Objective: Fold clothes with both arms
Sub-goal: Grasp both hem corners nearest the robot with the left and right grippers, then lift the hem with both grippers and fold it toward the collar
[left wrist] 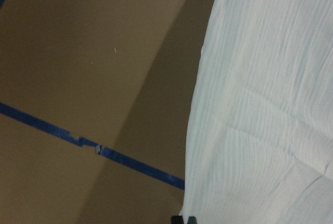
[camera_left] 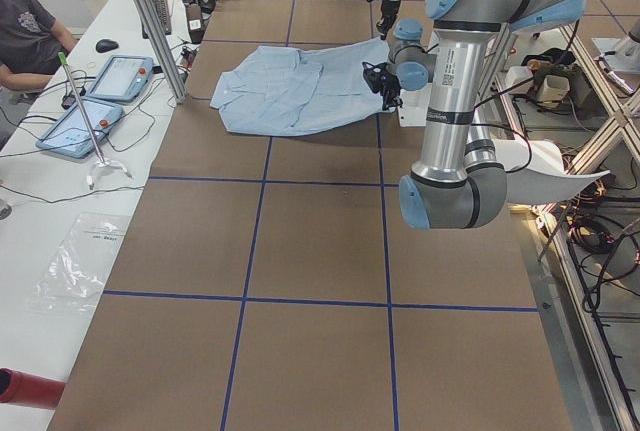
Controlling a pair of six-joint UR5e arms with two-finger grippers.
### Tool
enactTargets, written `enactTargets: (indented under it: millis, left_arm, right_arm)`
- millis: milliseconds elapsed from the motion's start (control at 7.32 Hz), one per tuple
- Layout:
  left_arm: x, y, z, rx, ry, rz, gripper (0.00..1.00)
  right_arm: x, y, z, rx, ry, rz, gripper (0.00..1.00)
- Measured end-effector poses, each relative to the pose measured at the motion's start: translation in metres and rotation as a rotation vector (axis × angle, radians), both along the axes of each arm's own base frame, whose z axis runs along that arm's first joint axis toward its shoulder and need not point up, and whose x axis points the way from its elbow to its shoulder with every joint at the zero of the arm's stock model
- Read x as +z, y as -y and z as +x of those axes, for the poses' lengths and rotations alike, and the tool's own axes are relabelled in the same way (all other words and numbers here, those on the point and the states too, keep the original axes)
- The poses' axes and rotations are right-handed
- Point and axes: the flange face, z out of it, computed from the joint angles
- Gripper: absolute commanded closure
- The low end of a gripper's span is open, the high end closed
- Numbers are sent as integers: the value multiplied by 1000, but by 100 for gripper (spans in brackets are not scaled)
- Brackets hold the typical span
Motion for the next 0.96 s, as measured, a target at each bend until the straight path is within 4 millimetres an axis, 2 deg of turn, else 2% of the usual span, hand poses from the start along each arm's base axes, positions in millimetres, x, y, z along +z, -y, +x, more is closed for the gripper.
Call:
enactTargets:
  millis: [137,273,410,546,819,956]
  left_arm:
    - [-20,9,-24,-15,-59,-7,100]
    - [-36,32,-41,-58,-100,0,100]
    - [-50,65,-52,-105,-118,33,100]
    - [-56,109,-55,-141,-103,78,100]
    - [-51,196,-54,-207,-62,137,100]
    - [-44,238,-46,-244,-61,153,100]
  right_arm:
    - [-17,18,22,51,35,-5,100]
    - [-31,44,43,115,70,-21,100]
    - [-41,74,61,171,108,-51,100]
    - [-44,112,70,216,136,-70,100]
    - [-34,198,64,274,117,-47,100]
    - [-35,240,55,295,73,-36,100]
